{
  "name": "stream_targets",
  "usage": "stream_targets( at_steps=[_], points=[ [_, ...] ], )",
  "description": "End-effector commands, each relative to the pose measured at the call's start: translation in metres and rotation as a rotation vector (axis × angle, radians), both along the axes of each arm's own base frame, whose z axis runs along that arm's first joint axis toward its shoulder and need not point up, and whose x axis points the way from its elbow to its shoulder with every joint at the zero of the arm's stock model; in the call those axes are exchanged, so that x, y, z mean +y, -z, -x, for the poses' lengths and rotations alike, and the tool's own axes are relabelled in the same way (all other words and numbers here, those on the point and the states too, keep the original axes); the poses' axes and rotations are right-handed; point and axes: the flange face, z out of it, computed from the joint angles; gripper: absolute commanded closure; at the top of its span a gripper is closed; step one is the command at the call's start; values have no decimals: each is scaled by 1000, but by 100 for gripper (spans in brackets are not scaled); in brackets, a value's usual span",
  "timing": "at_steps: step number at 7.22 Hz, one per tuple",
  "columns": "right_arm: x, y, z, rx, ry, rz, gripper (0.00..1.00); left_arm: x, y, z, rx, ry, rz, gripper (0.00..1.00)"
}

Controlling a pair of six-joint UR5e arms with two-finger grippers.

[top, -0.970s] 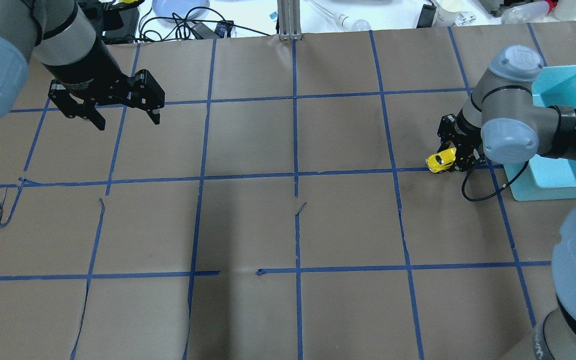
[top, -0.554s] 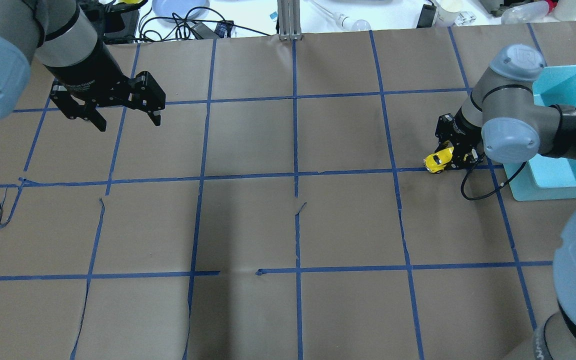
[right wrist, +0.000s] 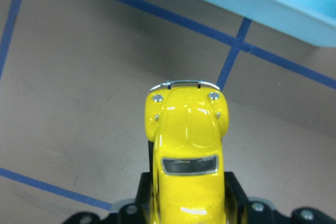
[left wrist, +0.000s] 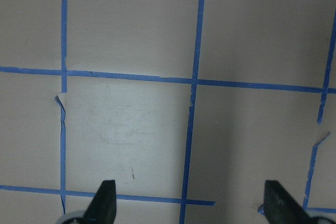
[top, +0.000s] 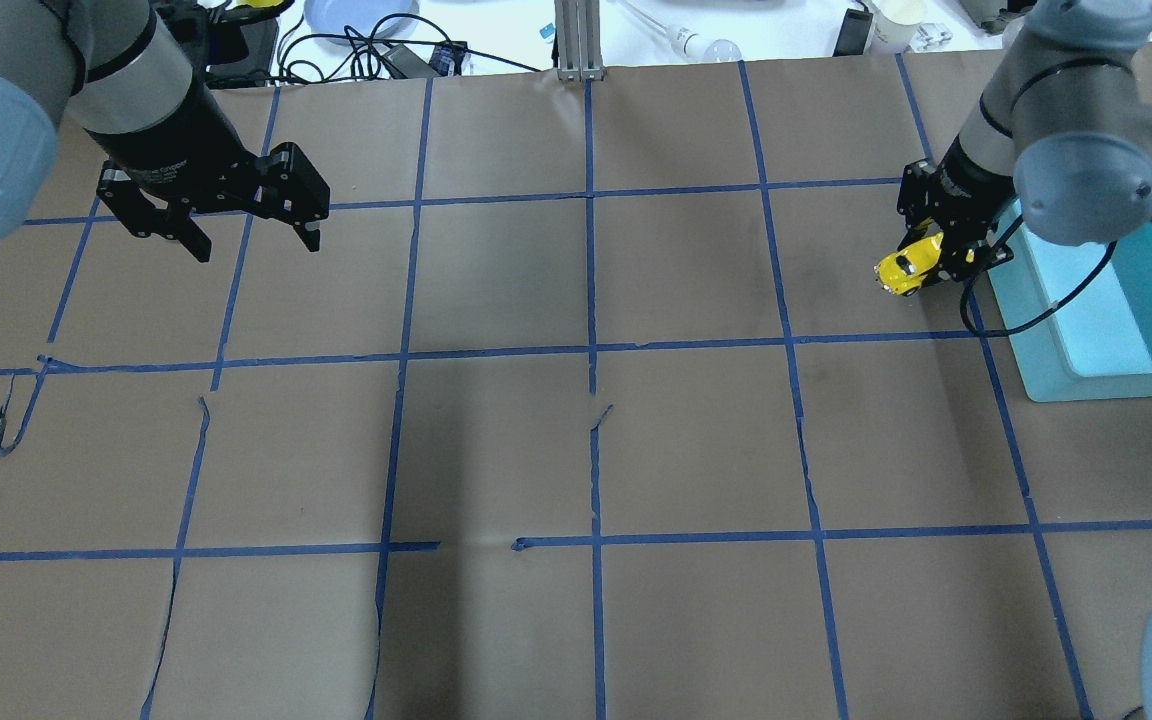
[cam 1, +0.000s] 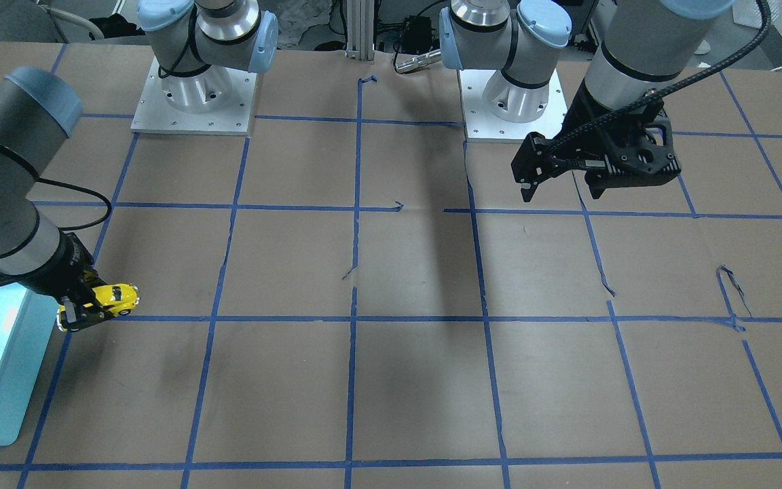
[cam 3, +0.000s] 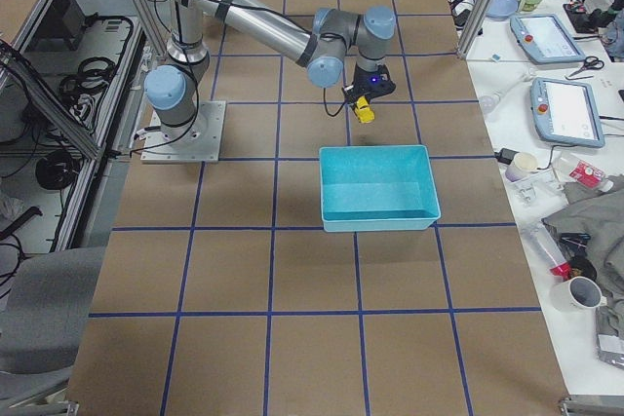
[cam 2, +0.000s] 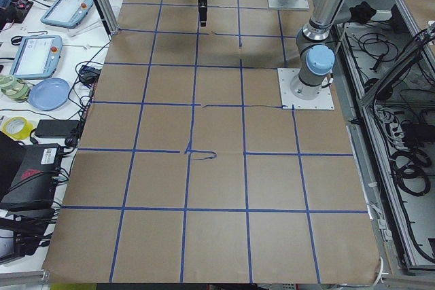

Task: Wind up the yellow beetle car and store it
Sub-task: 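Lift the car with the right gripper and carry it into the bin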

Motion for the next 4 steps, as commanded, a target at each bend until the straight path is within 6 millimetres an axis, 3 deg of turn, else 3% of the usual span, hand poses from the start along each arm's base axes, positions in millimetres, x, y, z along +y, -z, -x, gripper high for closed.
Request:
stream_targets(
  at_steps=[1,2,3,4],
  points=[
    [-13,-45,56,31,-34,15,89,0,1,2,0,3,-1,0],
    [-7,-43,120,17,-48,23,90,1,-1,2,0,5,2,0],
    [-2,-33,172,13,-13,24,90,2,-2,2,0,5,4,0],
    [-8,-27,190,23,-64,38,87,2,-1,2,0,5,2,0]
  ],
)
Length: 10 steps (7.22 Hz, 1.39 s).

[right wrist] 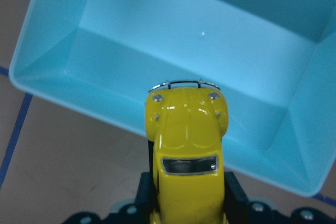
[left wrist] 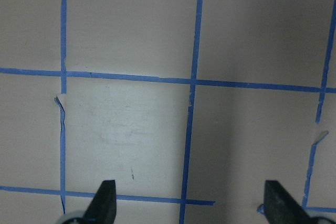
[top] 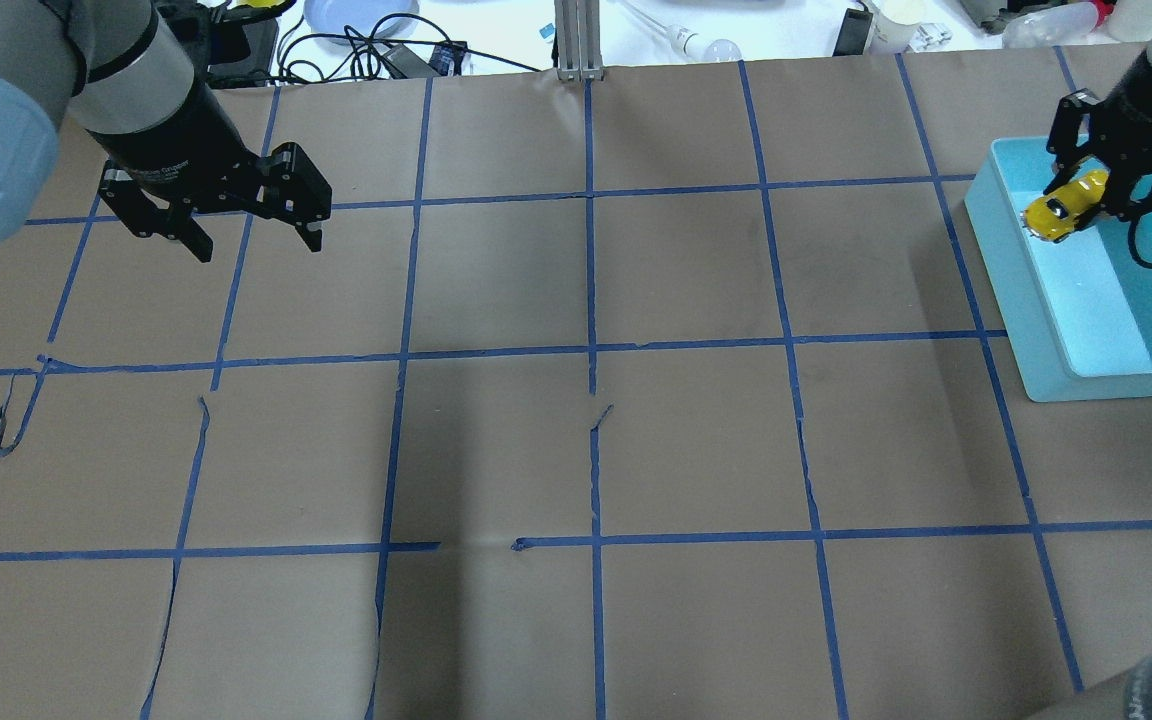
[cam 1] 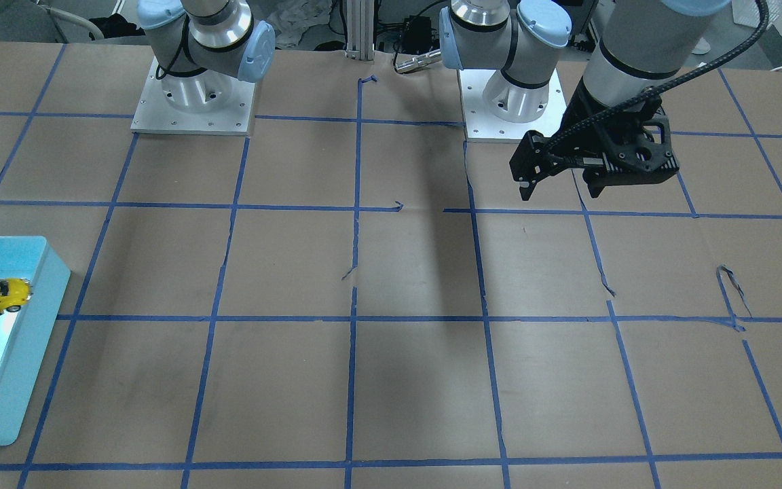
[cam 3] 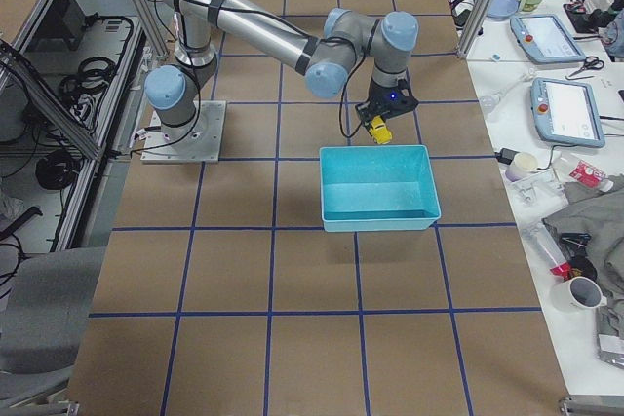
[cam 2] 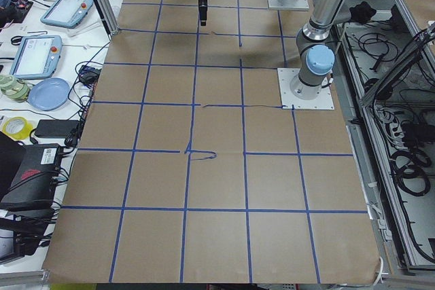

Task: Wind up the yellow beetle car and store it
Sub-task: 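Lift the car with the right gripper and carry it into the bin, then lower the car into the bin and open the right gripper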

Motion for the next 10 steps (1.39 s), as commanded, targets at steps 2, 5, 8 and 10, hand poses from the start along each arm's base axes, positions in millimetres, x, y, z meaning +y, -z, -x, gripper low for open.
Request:
stream_targets(
  at_steps=[2,5,8,10],
  points=[
    [3,32,72,-8,10,-8,83,2,1,-1,-1,-4,-2,0],
    [-8,71,80,-2,53,9,68,1,0,-1,1,-4,9,0],
    [-6,86,75,-34,70,-4,42,3,-12,-3,-10,69,55,0],
    [-3,91,74,-34,76,-16,31,1,-6,-3,-4,69,42,0]
  ],
)
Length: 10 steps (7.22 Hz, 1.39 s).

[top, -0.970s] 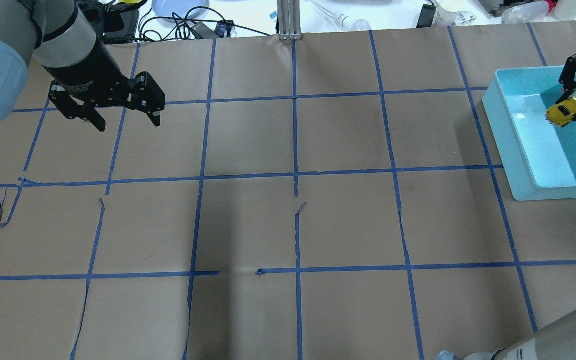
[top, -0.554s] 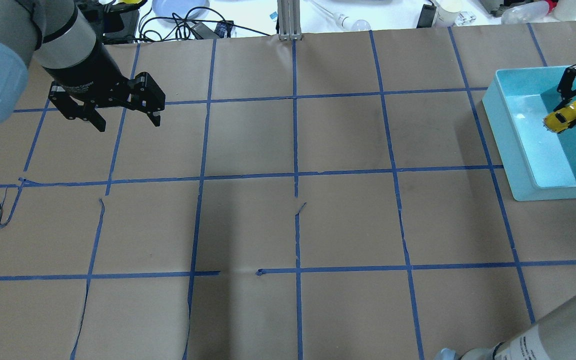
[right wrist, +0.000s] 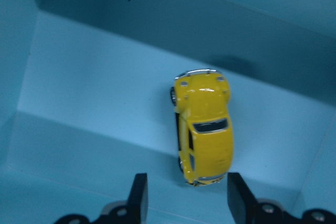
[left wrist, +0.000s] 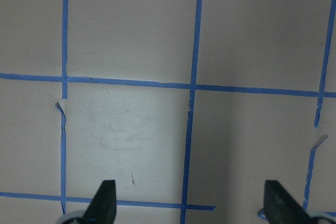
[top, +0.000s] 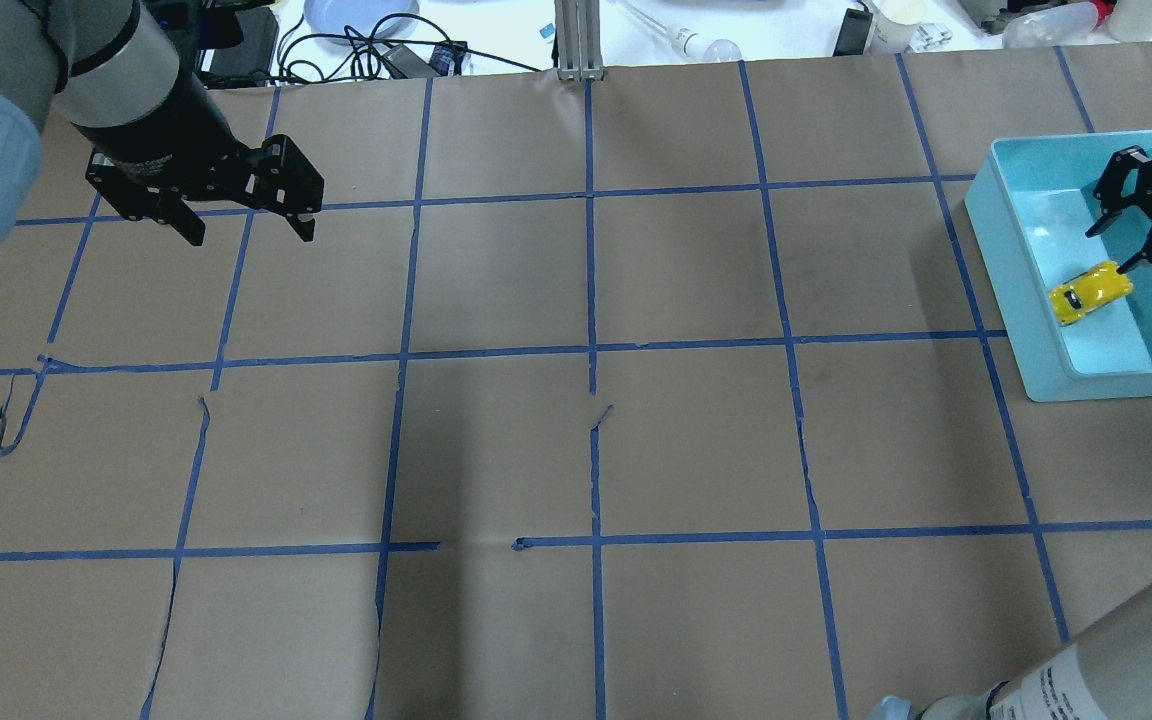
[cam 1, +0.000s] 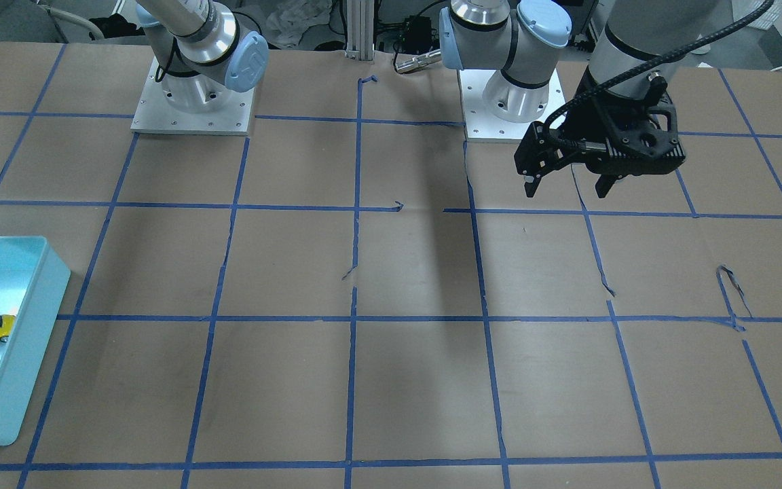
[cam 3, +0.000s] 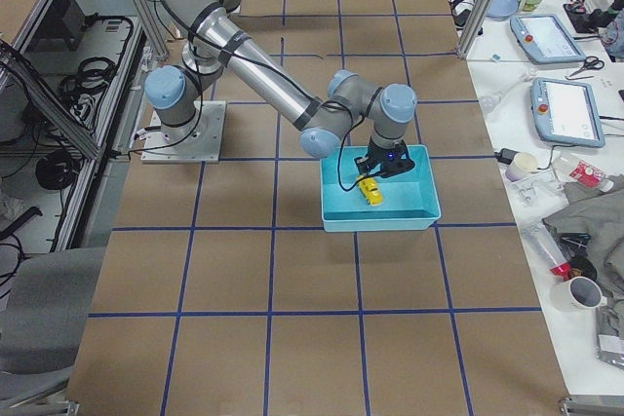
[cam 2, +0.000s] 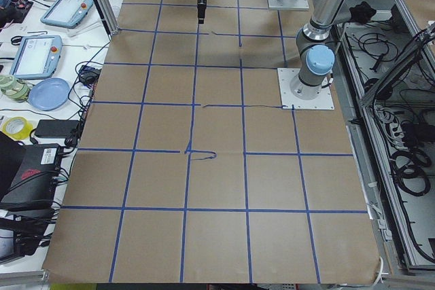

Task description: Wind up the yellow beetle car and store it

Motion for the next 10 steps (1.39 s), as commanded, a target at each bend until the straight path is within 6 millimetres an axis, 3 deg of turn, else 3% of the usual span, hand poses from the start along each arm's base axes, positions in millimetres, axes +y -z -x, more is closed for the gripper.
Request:
stream_targets(
  at_steps=[1,2,3,4,6,7,9,10],
  points=[
    [-1,-1,1,4,7,2,27,-1,2,-1,-1,2,-4,0],
    [-3,-13,1,12,-6,24,19,-1,2,-2,-1,1,-4,0],
    [-12,-35,1,39,-19,77,5,-1,2,-2,-1,1,-4,0],
    [-14,-81,-17,68,-43,131,5,0,1,-2,-3,1,-2,0],
    [-3,-139,-127,51,-197,122,0,0,1,-3,-4,-1,-4,0],
    [1,-153,-196,37,-311,109,0,1,0,-2,-4,0,-3,0],
    [22,-188,-353,50,-668,175,0,1,-1,-2,-4,0,2,0],
    [40,-214,-401,67,-863,217,0,1,-1,-2,-4,0,1,0]
  ],
)
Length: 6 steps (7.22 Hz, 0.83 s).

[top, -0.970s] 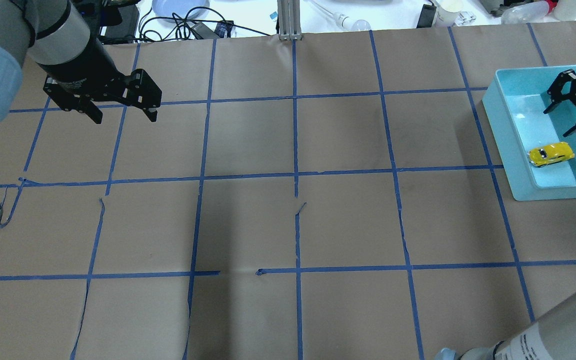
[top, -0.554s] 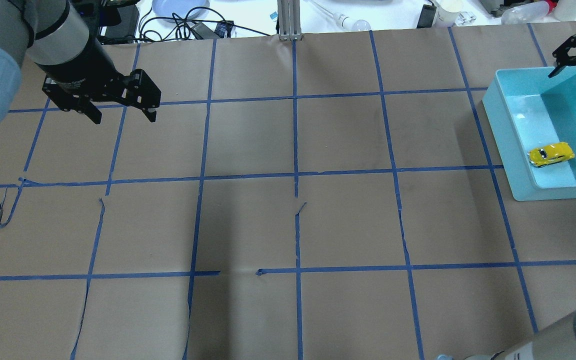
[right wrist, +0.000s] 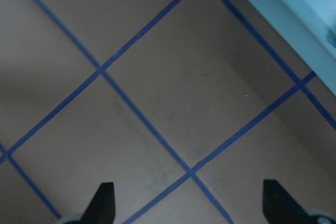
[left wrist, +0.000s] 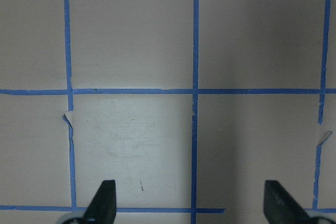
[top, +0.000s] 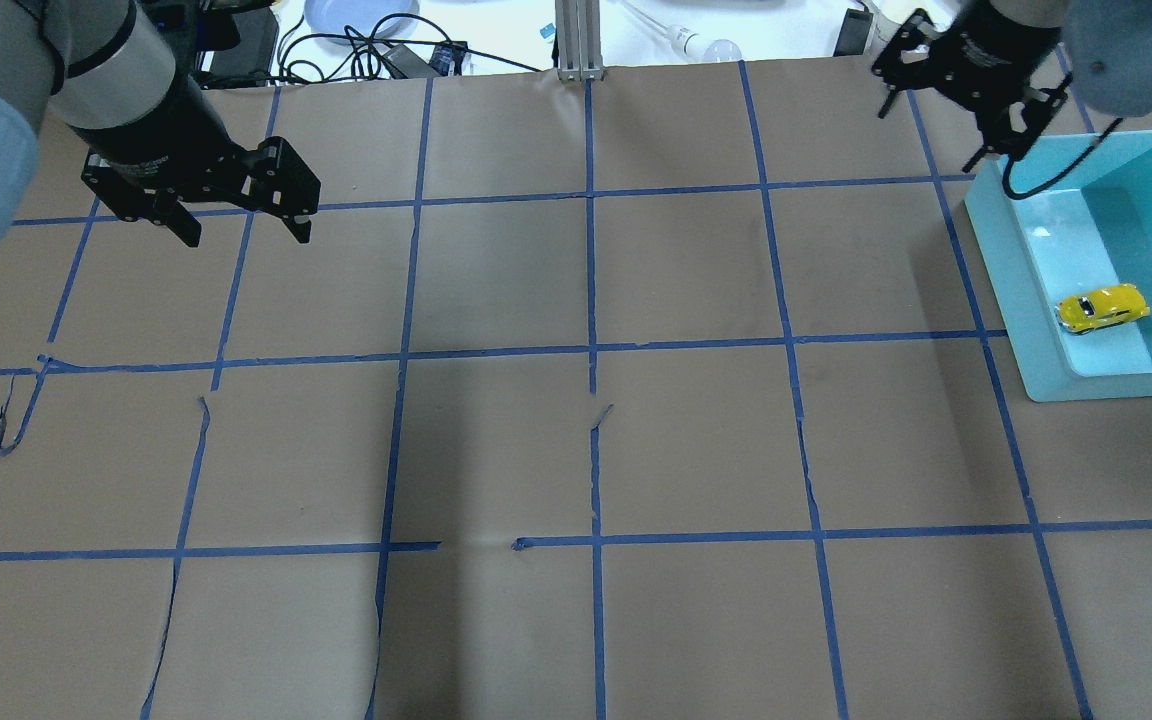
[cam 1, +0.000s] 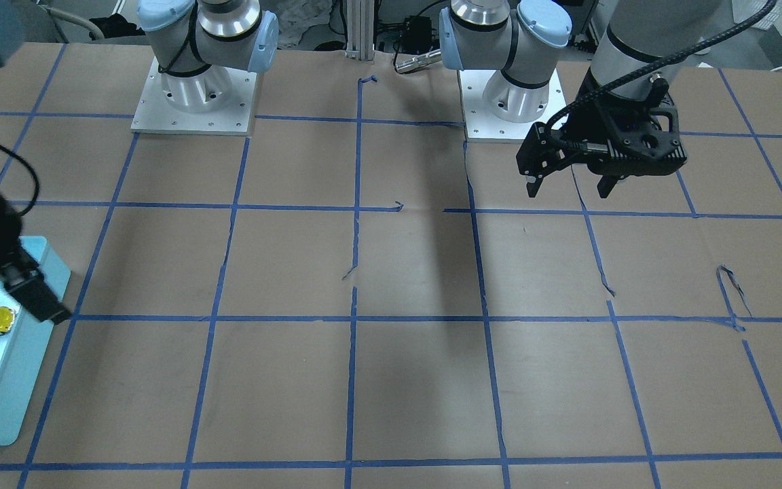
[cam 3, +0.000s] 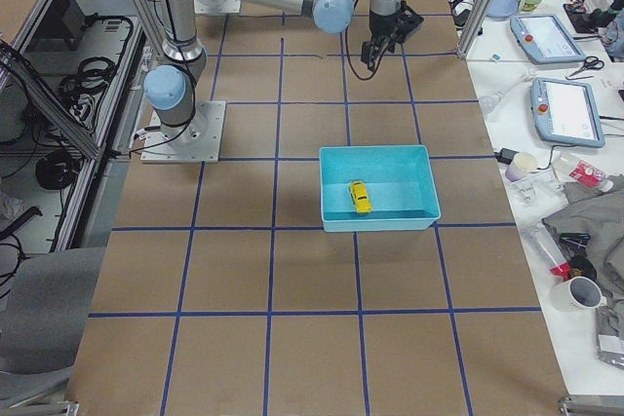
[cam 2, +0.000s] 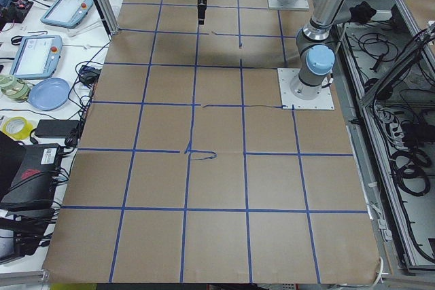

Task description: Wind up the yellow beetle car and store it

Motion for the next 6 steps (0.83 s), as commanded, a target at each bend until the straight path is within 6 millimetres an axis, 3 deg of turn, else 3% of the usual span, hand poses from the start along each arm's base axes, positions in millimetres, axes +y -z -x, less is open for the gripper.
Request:
stream_targets(
  at_steps=[1,3,4,5,6],
  points=[
    [48,-52,-100,30,-355,35,0,0,-1,0,1,0,2,0],
    [87,-78,-95,81,-682,-19,0,0,-1,0,1,0,2,0],
    [100,-86,-87,98,-705,-44,0,0,-1,0,1,0,2,0],
    [108,-91,-75,130,-717,-75,0,0,0,0,1,0,0,0],
    [100,-81,-51,121,-716,-102,0,0,-1,0,3,0,2,0]
  ],
)
